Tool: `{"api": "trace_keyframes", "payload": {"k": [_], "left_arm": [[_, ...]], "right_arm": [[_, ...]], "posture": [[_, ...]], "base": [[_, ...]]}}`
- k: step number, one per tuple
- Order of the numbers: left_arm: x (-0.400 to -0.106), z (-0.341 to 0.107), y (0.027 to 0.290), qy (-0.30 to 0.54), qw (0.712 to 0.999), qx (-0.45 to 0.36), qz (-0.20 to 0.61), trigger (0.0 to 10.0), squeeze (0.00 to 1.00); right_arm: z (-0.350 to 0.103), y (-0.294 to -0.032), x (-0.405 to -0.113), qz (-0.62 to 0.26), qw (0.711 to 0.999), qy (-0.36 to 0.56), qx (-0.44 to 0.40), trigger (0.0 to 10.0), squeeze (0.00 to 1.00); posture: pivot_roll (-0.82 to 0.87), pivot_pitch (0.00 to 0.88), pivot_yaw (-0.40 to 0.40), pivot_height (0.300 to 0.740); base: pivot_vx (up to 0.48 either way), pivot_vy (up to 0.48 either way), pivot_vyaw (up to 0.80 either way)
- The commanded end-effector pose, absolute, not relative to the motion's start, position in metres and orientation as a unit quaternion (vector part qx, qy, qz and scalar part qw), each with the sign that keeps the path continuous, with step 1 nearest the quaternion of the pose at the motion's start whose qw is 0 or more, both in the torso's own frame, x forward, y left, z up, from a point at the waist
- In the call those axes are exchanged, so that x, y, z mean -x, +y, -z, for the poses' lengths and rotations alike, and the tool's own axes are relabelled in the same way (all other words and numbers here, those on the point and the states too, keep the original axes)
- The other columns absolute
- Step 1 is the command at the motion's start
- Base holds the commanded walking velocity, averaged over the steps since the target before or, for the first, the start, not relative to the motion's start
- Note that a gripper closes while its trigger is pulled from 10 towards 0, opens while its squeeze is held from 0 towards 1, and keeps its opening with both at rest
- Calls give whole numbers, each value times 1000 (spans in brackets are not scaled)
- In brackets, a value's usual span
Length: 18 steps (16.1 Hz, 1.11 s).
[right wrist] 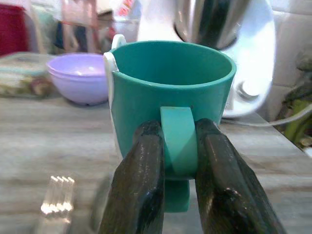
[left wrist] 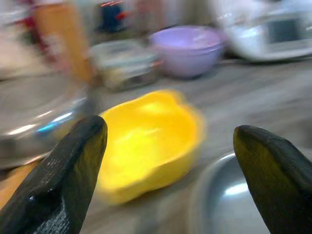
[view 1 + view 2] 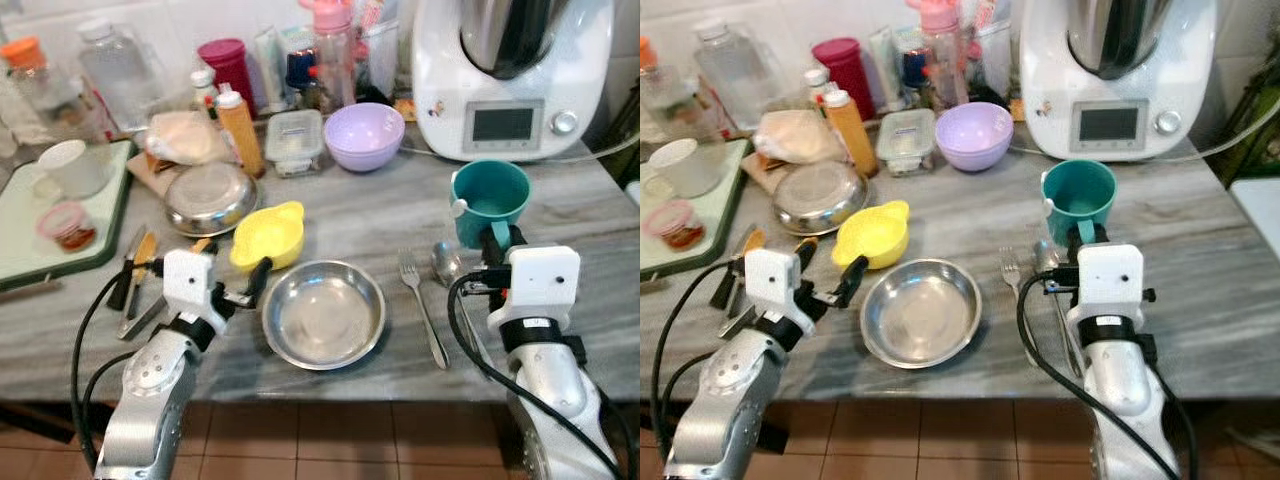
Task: Setting the table
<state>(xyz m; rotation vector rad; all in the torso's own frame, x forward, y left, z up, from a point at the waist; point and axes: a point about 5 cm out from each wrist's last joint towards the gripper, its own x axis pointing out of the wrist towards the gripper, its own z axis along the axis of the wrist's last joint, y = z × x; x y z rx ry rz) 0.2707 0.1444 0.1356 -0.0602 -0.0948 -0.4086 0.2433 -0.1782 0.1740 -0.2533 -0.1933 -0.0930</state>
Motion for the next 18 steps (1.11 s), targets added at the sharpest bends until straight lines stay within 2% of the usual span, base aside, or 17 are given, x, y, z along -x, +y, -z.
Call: {"api": "trace_keyframes", "payload": {"k": [1,7,11,18], "left_arm": [[-263,-135,152,-37,973,25,225,10000,0],[-257,-139,155,-13,947,20,319,10000,0],[-257,-140,155,-7,943,15,331,10000,0],[-256,-143,162,-3,949,-1,316,10000,0]], "right_arm": [[-180,-175,-243,41,986,-111,121,10000,0],[-183,-163,-253,-24,986,-117,120,10000,0],[-183,-156,-264,-73,989,-104,78,10000,0],[-166,-153,-287,-140,984,-75,83,10000,0]], "posture": [[-153,92,117,740],[-153,86,115,740],[-142,88,111,740],[-109,114,120,740]], "base": [[0,0,0],[0,0,0],[0,0,0],[0,0,0]]}}
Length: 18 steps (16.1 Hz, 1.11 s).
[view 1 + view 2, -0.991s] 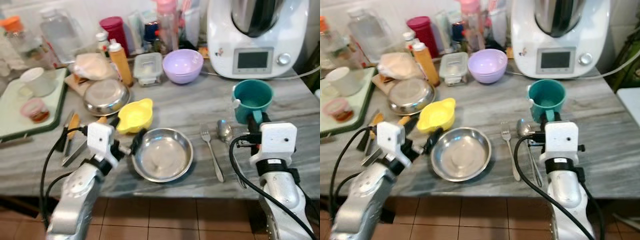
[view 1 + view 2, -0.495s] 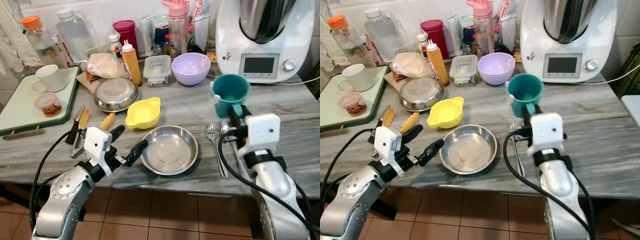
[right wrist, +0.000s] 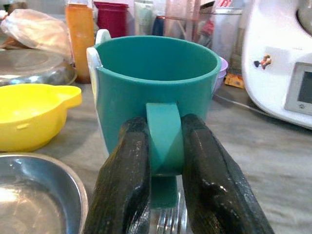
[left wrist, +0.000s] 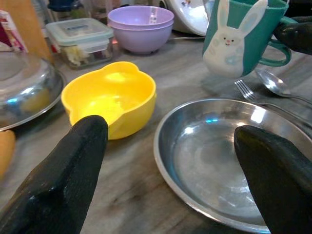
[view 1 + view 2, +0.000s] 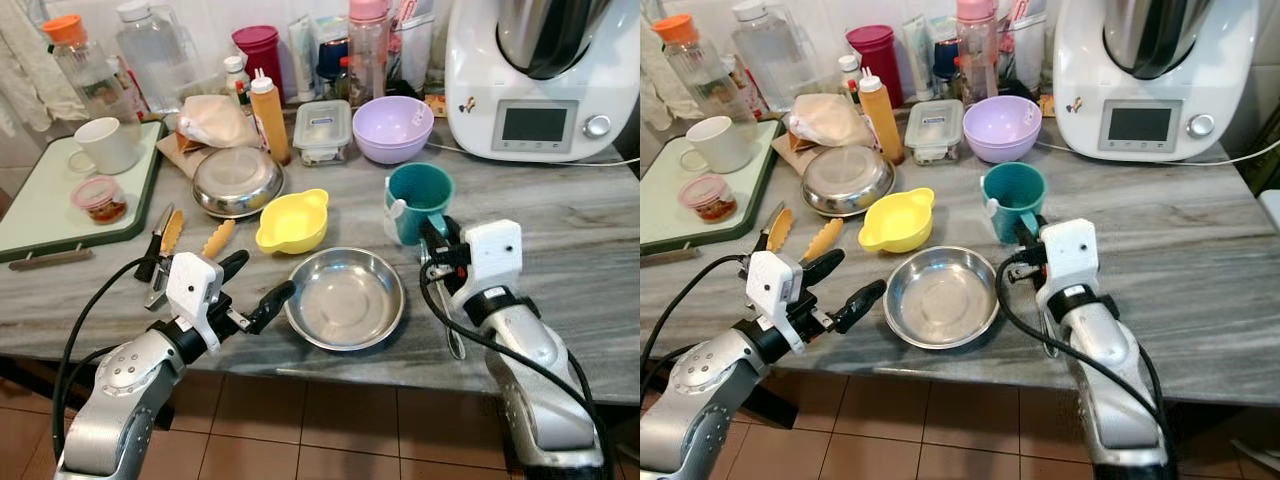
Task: Setting the table
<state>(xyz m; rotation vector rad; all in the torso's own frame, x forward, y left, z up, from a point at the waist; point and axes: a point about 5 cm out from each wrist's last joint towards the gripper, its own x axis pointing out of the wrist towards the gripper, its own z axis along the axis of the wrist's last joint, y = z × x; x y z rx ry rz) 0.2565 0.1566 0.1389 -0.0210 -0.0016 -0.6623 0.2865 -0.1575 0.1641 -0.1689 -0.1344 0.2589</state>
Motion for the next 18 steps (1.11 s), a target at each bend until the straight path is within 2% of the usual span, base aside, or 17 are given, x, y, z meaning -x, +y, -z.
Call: {"api": "trace_keyframes", "payload": {"k": [1,12,13,14,15,18], "left_arm": [[-257,-143,163,-4,949,-2,316,10000,0],[-255,-146,156,-1,943,3,334,10000,0],[-255,-145,155,0,943,3,333,10000,0],[-255,-145,155,-1,943,3,333,10000,0],[-254,-145,154,1,943,4,333,10000,0],[-253,-143,152,4,942,6,337,10000,0]], "right_arm": [[-164,-155,-291,-145,983,-72,82,10000,0],[-153,-149,-313,-242,961,-52,120,10000,0],[-153,-148,-315,-244,961,-53,120,10000,631],[-152,-148,-314,-245,961,-53,120,10000,631],[-151,-148,-315,-244,961,-54,118,10000,1000],[-150,-150,-316,-242,961,-56,122,10000,1000]], "posture": [[-98,118,126,740],[-85,119,136,740],[-82,118,134,740],[-83,117,134,740],[-83,117,134,740],[-87,117,135,740]], "base": [[0,0,0],[0,0,0],[0,0,0],[0,0,0],[0,0,0],[0,0,0]]}}
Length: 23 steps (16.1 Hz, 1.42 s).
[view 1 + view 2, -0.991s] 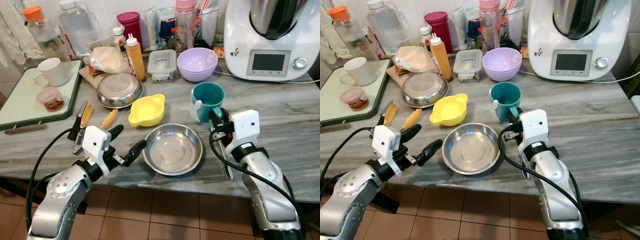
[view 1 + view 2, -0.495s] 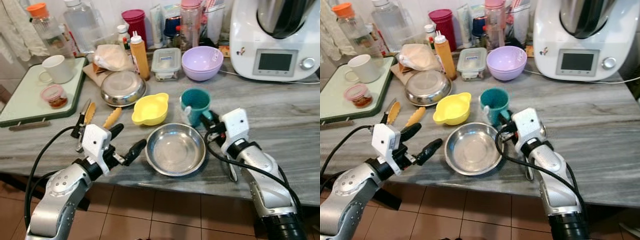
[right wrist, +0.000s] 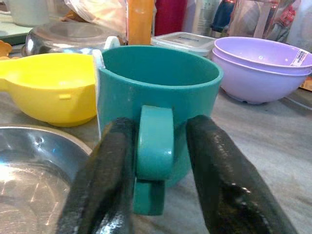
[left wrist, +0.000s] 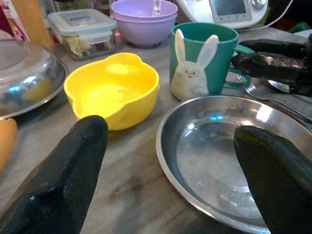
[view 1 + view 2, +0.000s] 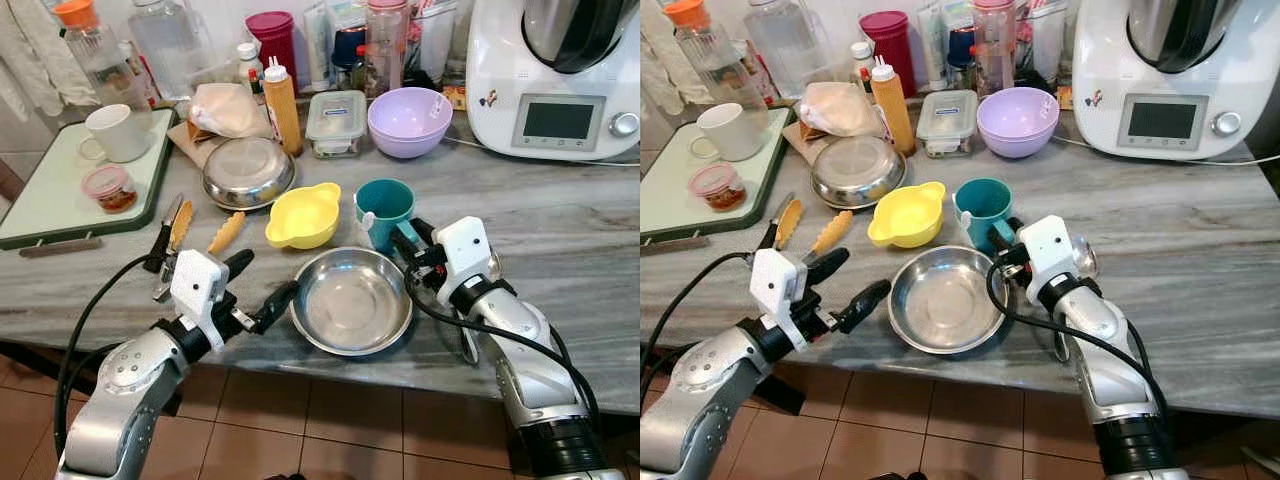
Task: Setting the table
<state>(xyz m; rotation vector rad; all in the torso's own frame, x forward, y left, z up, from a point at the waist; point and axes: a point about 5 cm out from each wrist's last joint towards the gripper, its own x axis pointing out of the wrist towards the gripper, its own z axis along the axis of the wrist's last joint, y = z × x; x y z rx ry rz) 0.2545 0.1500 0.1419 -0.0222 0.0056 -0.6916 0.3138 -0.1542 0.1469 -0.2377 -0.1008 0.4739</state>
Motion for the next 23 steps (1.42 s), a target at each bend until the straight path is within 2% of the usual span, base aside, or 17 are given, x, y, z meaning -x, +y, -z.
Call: {"api": "trace_keyframes", "payload": {"k": [1,8,12,16,23], "left_arm": [[-253,-142,152,5,941,6,338,10000,0],[-255,-138,152,2,942,9,336,10000,0],[-256,-138,146,-1,940,11,341,10000,0],[-260,-145,139,-15,943,22,331,10000,0],[-272,-147,132,-42,958,38,282,10000,0]], "right_arm": [[-149,-152,-316,-240,961,-55,124,10000,1000],[-180,-147,-313,-225,954,-122,155,10000,1000],[-199,-142,-298,-193,956,-162,148,10000,1000],[-177,-148,-268,-114,977,-127,125,10000,1000],[-179,-159,-253,-29,981,-123,146,10000,1000]], "posture": [[-88,116,134,740],[-91,111,132,740],[-100,97,126,740],[-117,92,124,740],[-165,64,112,740]], "base": [[0,0,0],[0,0,0],[0,0,0],[0,0,0],[0,0,0]]}}
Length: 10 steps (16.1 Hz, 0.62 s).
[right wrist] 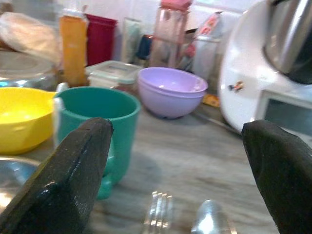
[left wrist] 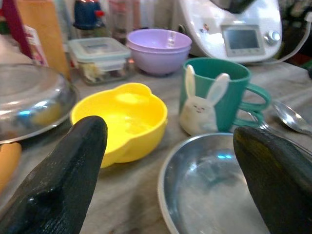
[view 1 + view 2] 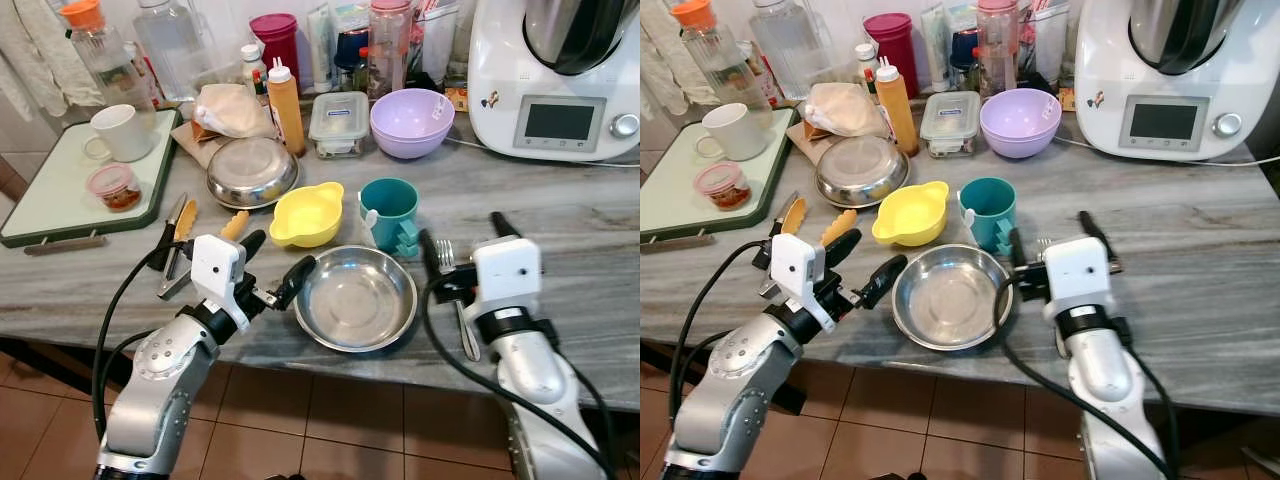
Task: Setting the table
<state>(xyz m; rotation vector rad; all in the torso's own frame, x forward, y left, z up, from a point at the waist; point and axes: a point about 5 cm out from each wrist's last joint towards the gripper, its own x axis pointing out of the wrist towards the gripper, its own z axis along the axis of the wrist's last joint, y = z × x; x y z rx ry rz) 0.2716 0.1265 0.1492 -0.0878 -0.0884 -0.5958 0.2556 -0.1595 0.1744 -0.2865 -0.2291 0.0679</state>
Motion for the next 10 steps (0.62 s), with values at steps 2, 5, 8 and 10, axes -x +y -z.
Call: {"api": "trace_keyframes", "payload": {"k": [2,5,8,10], "left_arm": [[-273,-144,137,-42,967,35,249,10000,0],[-277,-130,149,-19,984,17,177,10000,0],[-283,-129,148,-18,989,21,147,10000,0],[-287,-130,145,-23,989,22,143,10000,0]], "right_arm": [[-180,-161,-251,-23,984,-117,135,10000,1000],[-169,-157,-247,-19,988,-92,119,10000,1000],[-169,-157,-249,-19,989,-90,120,10000,796],[-171,-158,-250,-24,985,-94,142,10000,90]], "posture": [[-166,61,107,740],[-160,41,91,740],[-158,33,87,740],[-159,22,87,740]], "base": [[0,0,0],[0,0,0],[0,0,0],[0,0,0]]}}
